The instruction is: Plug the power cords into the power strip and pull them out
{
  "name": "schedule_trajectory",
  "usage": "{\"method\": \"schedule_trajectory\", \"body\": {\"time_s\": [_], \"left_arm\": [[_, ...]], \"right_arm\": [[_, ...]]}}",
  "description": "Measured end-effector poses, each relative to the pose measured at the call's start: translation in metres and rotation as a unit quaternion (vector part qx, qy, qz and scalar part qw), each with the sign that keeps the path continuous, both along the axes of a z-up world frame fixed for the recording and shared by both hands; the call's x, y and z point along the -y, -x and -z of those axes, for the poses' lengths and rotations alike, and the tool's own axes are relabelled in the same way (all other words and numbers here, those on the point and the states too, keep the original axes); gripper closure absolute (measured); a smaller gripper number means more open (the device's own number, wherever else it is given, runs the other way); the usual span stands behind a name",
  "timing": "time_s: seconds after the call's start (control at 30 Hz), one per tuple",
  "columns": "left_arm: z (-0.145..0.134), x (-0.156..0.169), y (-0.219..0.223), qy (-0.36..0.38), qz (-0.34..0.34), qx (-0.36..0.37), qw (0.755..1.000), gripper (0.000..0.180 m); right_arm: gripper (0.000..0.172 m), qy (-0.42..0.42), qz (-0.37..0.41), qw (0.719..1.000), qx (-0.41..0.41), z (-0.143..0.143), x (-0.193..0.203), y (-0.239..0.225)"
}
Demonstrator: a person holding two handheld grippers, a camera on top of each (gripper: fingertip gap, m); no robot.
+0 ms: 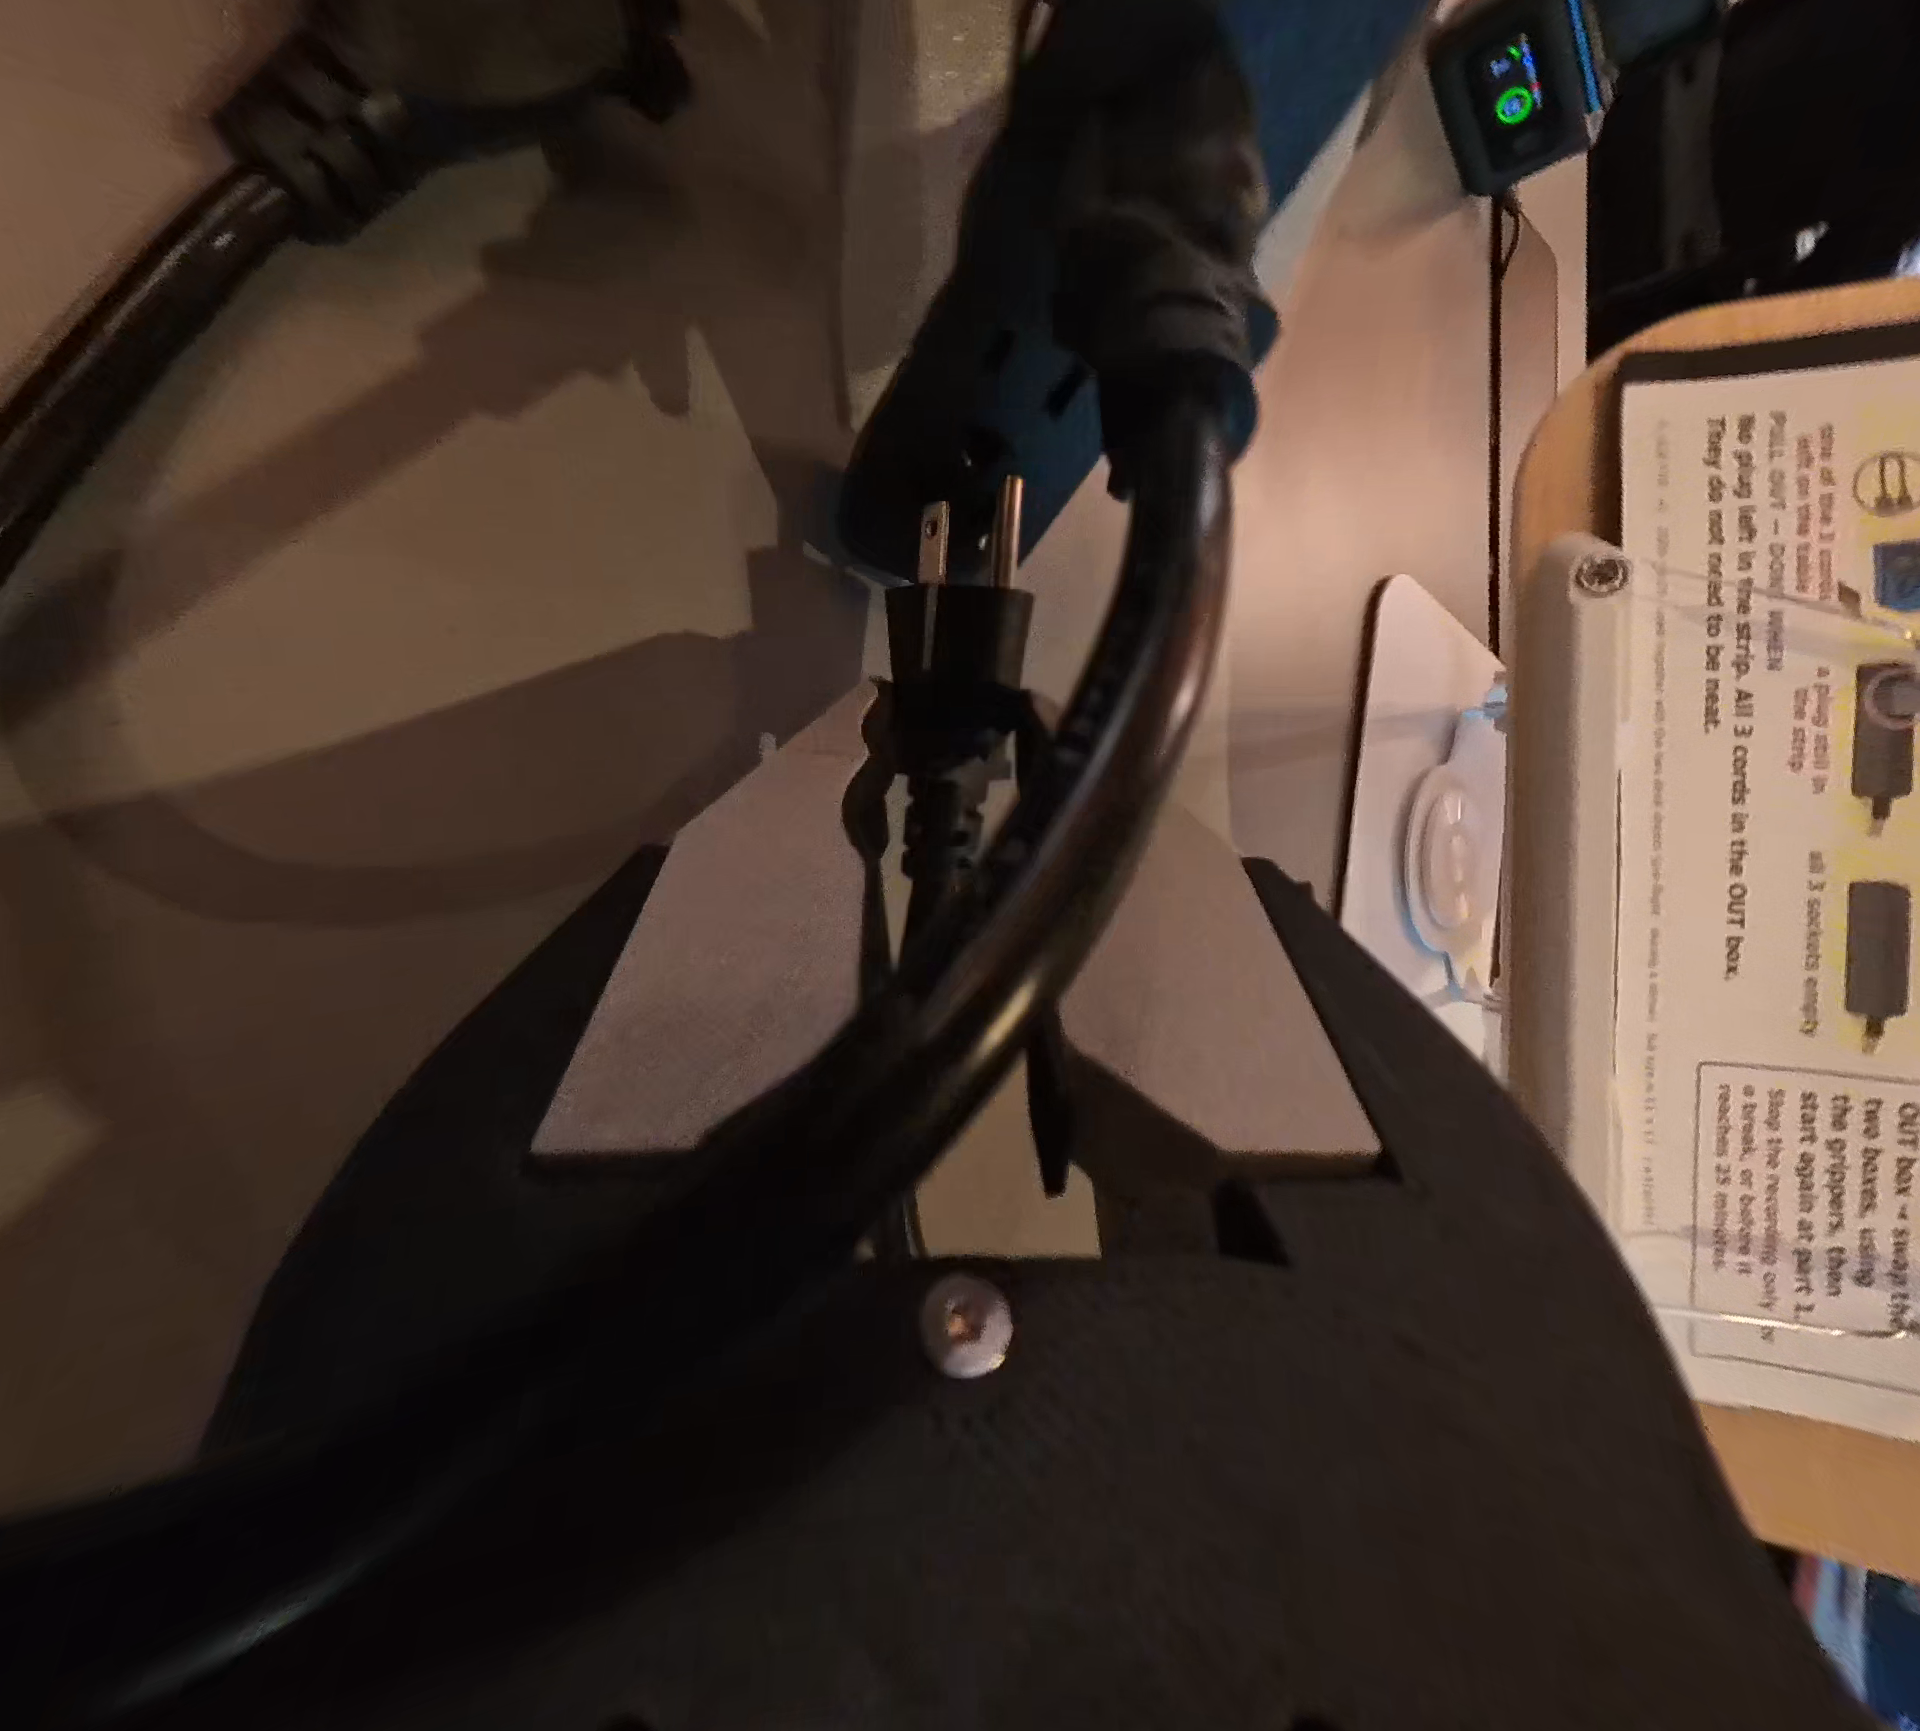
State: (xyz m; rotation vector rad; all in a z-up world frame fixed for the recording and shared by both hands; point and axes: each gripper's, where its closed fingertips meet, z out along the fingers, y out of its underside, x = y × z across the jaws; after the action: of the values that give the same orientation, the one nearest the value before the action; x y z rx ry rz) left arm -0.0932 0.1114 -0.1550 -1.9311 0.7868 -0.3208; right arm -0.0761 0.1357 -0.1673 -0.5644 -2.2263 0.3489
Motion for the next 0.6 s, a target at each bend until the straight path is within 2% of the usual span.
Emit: {"method": "schedule_trajectory", "body": {"time_s": [0.1, 0.27, 0.4, 0.5, 0.6], "left_arm": [[0.0, 0.003, -0.006, 0.057, 0.0, 0.068, 0.996, 0.126], [0.002, 0.004, -0.013, 0.117, -0.032, 0.126, 0.985, 0.126], [0.002, 0.002, -0.013, 0.142, -0.071, 0.131, 0.979, 0.126], [0.003, 0.005, -0.019, 0.154, -0.07, 0.137, 0.976, 0.126], [0.004, 0.005, -0.023, 0.141, -0.057, 0.121, 0.981, 0.126]], "right_arm": [[0.151, -0.018, -0.017, 1.0, 0.019, 0.0, 0.005, -0.004], [0.152, 0.007, -0.027, 0.995, 0.096, 0.002, 0.005, -0.011], [0.152, 0.043, -0.019, 0.991, 0.129, -0.004, 0.003, -0.009], [0.152, 0.078, -0.032, 0.987, 0.137, -0.014, 0.01, -0.011], [0.152, 0.057, -0.027, 0.985, 0.158, -0.01, 0.006, -0.018]]}}
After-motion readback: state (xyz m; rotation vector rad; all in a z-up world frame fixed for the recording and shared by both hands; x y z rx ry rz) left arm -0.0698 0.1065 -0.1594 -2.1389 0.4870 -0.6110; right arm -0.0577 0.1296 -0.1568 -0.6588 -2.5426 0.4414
